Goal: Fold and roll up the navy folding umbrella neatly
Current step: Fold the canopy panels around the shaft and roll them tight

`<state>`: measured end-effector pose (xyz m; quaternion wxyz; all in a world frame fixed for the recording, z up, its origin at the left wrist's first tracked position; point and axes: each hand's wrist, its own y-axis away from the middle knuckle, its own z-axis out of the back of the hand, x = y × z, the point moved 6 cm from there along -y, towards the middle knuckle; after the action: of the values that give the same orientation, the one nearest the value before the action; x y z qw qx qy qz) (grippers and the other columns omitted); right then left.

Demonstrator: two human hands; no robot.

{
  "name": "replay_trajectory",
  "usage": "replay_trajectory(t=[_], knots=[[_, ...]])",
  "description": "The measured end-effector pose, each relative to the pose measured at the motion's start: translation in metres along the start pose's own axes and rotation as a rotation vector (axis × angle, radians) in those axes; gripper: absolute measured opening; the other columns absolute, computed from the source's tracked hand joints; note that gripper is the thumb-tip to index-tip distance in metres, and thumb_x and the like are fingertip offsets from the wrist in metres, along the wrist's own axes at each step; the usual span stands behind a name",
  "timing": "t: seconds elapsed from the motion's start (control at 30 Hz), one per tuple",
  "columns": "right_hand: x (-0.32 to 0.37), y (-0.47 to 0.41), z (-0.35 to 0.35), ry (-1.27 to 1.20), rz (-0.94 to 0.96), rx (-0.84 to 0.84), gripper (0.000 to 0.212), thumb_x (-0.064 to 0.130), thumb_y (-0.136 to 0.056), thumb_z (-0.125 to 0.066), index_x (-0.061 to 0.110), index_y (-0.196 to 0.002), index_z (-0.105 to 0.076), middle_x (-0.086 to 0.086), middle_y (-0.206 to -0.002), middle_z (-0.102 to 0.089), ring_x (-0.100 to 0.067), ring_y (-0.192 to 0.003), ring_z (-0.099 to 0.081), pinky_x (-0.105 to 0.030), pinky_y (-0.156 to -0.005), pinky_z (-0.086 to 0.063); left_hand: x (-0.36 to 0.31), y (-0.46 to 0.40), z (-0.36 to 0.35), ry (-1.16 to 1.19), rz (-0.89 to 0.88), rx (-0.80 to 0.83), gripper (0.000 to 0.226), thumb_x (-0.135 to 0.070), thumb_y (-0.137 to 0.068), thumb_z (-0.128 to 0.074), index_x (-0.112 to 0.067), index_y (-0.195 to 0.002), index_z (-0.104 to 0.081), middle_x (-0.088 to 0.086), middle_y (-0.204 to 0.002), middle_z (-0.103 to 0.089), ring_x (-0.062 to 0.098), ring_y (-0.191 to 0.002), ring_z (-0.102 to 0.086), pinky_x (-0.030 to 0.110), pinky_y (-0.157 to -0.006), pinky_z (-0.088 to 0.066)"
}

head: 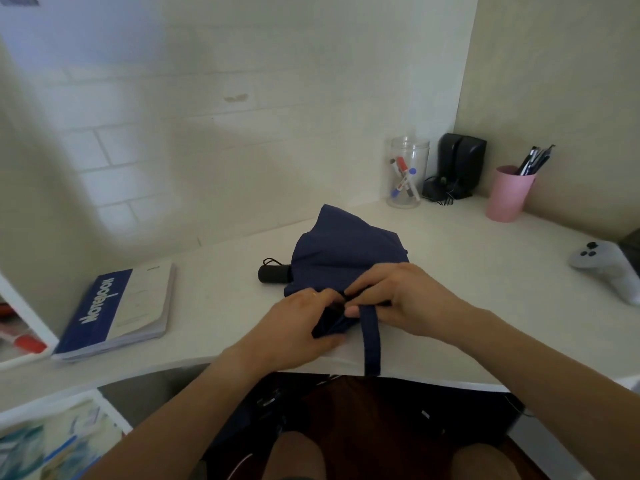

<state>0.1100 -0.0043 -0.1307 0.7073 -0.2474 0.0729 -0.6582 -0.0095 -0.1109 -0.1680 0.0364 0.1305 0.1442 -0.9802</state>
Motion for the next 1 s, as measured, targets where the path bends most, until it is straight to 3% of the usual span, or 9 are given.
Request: replay_trajectory(t=[0.13, 0.27, 0.33, 0.4, 0.5, 0.57, 0.7, 0.87, 1.0], knots=[[-0.022, 0.01, -0.007, -0.152, -0.154, -0.048, 0.02, 0.043, -0.091, -0.068, 0.031, -0.102, -0.081, 0.013, -0.091, -0.08, -0.006, -0.081, -0.073, -0.037, -0.071, -0.058, 0.022, -0.009, 0.013, 0.193, 0.072, -0.12, 0.01, -0.031, -0.089, -0.073, -0.025, -0.098, -0.074, -0.011, -0.089, -0.074, 0.005, -0.082, -0.065, 0.028, -0.073, -0.051], [-0.037, 0.015, -0.009, -0.198, -0.242, -0.086, 0.016, 0.029, -0.091, -0.074, 0.029, -0.105, -0.081, 0.013, -0.089, -0.08, -0.008, -0.073, -0.072, -0.03, -0.067, -0.058, 0.032, -0.018, 0.026, 0.109, 0.094, -0.2, 0.02, -0.048, -0.086, -0.074, -0.027, -0.085, -0.074, -0.012, -0.078, -0.071, 0.005, -0.075, -0.063, 0.03, -0.07, -0.052], [-0.038, 0.017, -0.011, -0.191, -0.255, -0.092, 0.016, 0.028, -0.091, -0.074, 0.029, -0.105, -0.081, 0.016, -0.083, -0.078, -0.006, -0.067, -0.069, -0.025, -0.062, -0.054, 0.032, -0.022, 0.042, 0.108, 0.161, -0.368, 0.03, -0.061, -0.085, -0.068, -0.031, -0.086, -0.072, -0.016, -0.084, -0.067, 0.003, -0.082, -0.061, 0.021, -0.071, -0.049], [-0.039, 0.019, -0.012, -0.2, -0.271, -0.097, 0.016, 0.029, -0.091, -0.073, 0.028, -0.105, -0.081, 0.017, -0.079, -0.076, 0.0, -0.063, -0.065, -0.017, -0.059, -0.05, 0.045, -0.034, 0.051, 0.26, 0.35, -0.477, 0.042, -0.065, -0.086, -0.063, -0.031, -0.11, -0.069, -0.015, -0.108, -0.064, 0.007, -0.105, -0.058, 0.024, -0.087, -0.049], [-0.038, 0.019, -0.014, -0.173, -0.257, -0.093, 0.016, 0.031, -0.092, -0.073, 0.03, -0.106, -0.081, 0.021, -0.085, -0.077, 0.007, -0.069, -0.066, -0.011, -0.063, -0.048, 0.063, -0.056, 0.036, 0.79, 0.694, -0.224, 0.069, -0.064, -0.08, -0.074, -0.014, -0.127, -0.067, -0.004, -0.12, -0.073, 0.016, -0.109, -0.07, 0.031, -0.091, -0.054], [-0.038, 0.017, -0.012, -0.163, -0.249, -0.086, 0.015, 0.031, -0.092, -0.073, 0.03, -0.104, -0.081, 0.021, -0.083, -0.076, 0.012, -0.067, -0.062, -0.006, -0.063, -0.042, 0.062, -0.061, 0.031, 0.971, 0.712, -0.08, 0.048, -0.044, -0.078, -0.084, -0.011, -0.112, -0.077, 0.001, -0.103, -0.081, 0.02, -0.097, -0.077, 0.031, -0.081, -0.059], [-0.035, 0.018, -0.013, -0.131, -0.245, -0.09, 0.013, 0.031, -0.091, -0.073, 0.029, -0.101, -0.081, 0.013, -0.08, -0.078, 0.015, -0.065, -0.06, -0.004, -0.062, -0.038, 0.062, -0.056, 0.026, 0.782, 0.53, 0.09, 0.04, -0.011, -0.071, -0.09, -0.017, -0.108, -0.078, -0.004, -0.102, -0.081, 0.014, -0.097, -0.076, 0.028, -0.085, -0.06], [-0.031, 0.023, -0.014, -0.137, -0.252, -0.068, 0.048, 0.066, -0.091, -0.051, 0.029, -0.101, -0.08, 0.007, -0.077, -0.077, -0.006, -0.067, -0.069, -0.028, -0.064, -0.053, 0.09, -0.058, 0.028, 0.406, 0.493, 0.139, 0.043, -0.037, -0.059, -0.085, -0.032, -0.099, -0.071, -0.006, -0.113, -0.067, 0.015, -0.107, -0.063, 0.035, -0.092, -0.055], [-0.03, 0.027, -0.013, -0.082, -0.22, -0.055, 0.051, 0.066, -0.093, -0.047, 0.028, -0.097, -0.08, 0.005, -0.072, -0.075, -0.008, -0.062, -0.066, -0.029, -0.061, -0.051, 0.097, -0.055, 0.029, 0.184, 0.348, 0.275, 0.025, -0.025, -0.077, -0.076, -0.026, -0.103, -0.075, -0.007, -0.102, -0.076, 0.013, -0.094, -0.07, 0.036, -0.088, -0.057]])
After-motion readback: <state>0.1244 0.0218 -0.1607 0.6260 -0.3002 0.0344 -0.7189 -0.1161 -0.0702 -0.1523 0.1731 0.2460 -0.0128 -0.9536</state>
